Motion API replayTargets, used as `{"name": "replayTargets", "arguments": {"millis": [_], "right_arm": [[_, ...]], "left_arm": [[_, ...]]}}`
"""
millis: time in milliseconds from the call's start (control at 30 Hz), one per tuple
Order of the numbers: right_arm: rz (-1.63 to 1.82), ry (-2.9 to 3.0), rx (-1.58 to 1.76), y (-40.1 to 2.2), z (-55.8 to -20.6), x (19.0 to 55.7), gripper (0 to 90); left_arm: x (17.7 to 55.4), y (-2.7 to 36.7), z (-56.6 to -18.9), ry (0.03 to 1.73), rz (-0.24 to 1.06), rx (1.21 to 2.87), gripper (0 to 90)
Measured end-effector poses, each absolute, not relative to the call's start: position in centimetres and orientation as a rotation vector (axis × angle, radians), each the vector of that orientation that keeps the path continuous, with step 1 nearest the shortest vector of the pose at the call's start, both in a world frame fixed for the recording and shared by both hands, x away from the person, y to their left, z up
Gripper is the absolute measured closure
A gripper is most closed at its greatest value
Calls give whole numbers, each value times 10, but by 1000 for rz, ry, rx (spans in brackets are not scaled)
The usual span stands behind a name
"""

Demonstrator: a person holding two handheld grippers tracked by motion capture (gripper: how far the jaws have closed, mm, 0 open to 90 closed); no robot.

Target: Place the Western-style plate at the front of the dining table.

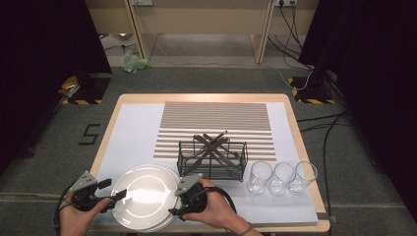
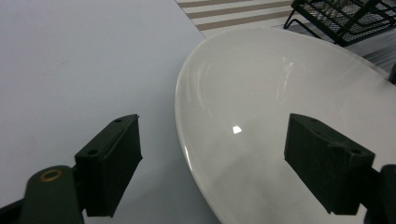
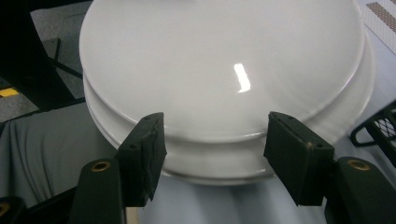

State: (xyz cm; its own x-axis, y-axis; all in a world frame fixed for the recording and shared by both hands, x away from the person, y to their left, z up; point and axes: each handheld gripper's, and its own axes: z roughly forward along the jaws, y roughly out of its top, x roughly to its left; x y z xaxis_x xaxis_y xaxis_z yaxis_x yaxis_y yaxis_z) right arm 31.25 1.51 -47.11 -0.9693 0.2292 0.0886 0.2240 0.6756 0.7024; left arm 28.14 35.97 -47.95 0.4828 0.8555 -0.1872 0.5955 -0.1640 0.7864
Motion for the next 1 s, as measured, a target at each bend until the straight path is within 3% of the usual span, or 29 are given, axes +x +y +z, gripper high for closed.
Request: {"name": "replayTargets", "arguments": {"millis": [300,700,1000], "right_arm": [[1180,2890,337,35,-477,314,371],[1166,2906,282,53,-480,313,364],[1194,2913,298,55,-480,314,392]], "left_arm": [[275,376,-480,1295,325,1859,205],[275,377,-484,1332,177,1816,327],[272,379,-459,1269,254,1806,541]]}}
